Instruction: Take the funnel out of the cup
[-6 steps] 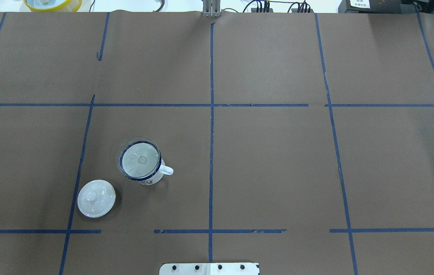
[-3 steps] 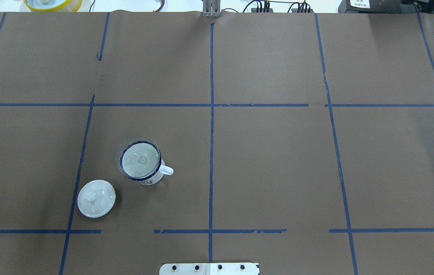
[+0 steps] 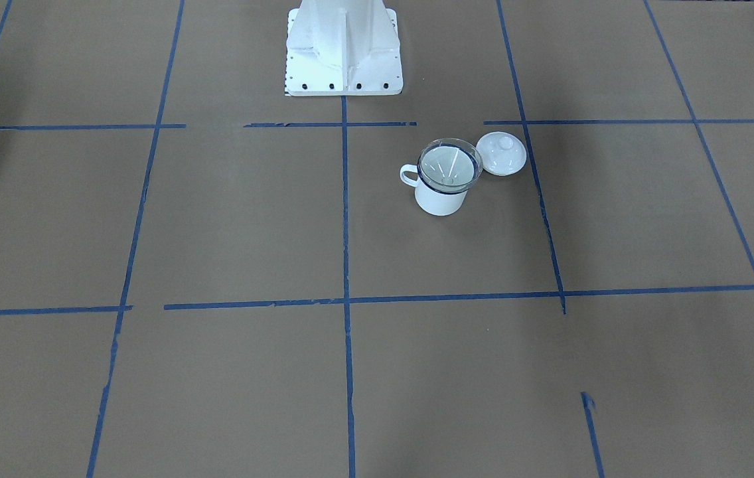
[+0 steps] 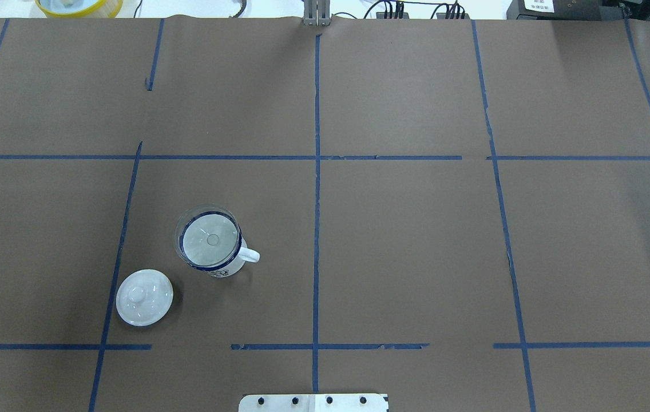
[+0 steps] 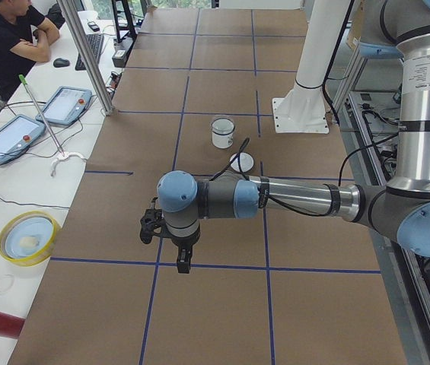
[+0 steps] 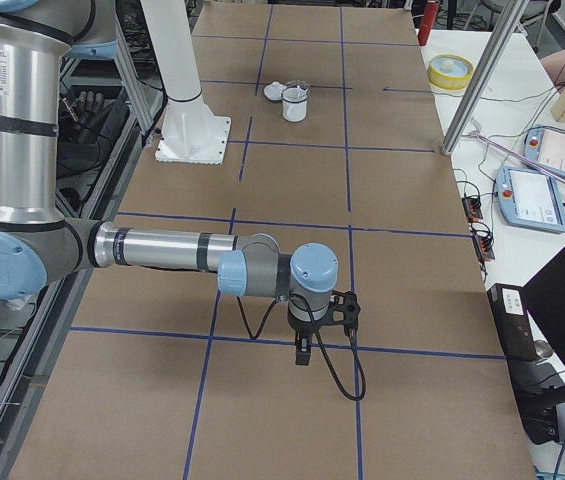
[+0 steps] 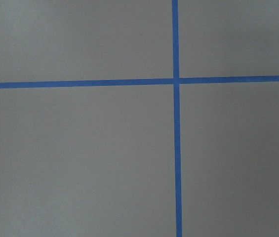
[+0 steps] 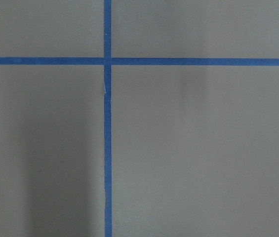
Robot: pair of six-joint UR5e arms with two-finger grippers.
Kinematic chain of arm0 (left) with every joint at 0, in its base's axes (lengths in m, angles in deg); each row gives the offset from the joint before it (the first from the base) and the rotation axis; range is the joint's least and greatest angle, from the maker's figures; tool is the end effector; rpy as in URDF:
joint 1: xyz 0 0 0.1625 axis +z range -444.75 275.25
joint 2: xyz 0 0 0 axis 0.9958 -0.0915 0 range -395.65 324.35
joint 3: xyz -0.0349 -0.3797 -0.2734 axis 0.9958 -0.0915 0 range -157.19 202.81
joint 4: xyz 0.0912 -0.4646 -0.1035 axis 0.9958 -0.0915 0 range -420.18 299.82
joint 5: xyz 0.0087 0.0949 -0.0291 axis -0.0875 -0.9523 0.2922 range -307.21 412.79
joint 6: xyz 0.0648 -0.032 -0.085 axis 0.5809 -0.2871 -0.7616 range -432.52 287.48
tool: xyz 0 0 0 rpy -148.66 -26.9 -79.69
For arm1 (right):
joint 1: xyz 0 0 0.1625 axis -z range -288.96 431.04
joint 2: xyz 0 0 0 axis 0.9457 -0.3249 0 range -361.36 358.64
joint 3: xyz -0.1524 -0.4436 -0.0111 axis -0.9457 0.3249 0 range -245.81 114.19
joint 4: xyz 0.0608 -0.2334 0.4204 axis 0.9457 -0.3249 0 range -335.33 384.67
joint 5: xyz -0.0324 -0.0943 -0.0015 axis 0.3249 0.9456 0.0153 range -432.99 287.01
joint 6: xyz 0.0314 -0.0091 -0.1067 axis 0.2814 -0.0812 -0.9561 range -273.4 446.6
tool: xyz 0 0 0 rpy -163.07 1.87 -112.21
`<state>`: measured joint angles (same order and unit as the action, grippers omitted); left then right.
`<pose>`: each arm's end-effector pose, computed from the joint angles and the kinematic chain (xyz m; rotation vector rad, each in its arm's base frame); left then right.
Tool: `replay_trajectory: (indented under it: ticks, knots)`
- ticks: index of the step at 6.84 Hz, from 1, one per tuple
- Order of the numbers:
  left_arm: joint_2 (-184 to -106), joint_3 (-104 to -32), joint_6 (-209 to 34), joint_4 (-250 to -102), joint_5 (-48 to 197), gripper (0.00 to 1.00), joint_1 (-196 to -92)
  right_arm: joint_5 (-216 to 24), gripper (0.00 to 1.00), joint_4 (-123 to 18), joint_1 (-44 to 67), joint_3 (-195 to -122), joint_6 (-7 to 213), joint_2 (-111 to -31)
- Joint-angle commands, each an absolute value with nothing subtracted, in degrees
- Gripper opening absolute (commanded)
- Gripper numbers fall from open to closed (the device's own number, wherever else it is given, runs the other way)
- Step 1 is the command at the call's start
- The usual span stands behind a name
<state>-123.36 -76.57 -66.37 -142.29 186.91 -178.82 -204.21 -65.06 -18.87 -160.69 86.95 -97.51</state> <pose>-0.0940 -0.5369 0.6552 0.0555 0.7681 0.0292 0.0590 -0.5139 0.7250 -0.0195 -0.7194 0.0105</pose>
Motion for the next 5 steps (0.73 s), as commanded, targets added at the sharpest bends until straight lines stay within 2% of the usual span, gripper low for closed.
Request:
replay_trajectory:
  ticks: [1,3,5]
  knots:
    - [-122.8,-77.8,-70.6,-142.4,186.8,1.00,-179.0,-204.2,1.00,-65.1,-18.9,-160.6,87.0,-97.5]
    - [-122.8,-78.4,-70.6,-143.1,187.6,1.00,-178.4,-204.2,1.00,-65.1,-18.9,-160.6,87.0,-97.5]
    - [-123.4,-81.7,-88.6,-154.4,196.1,1.00,-168.7,-204.2,1.00,-65.1,-18.9,-160.7,87.0,-97.5]
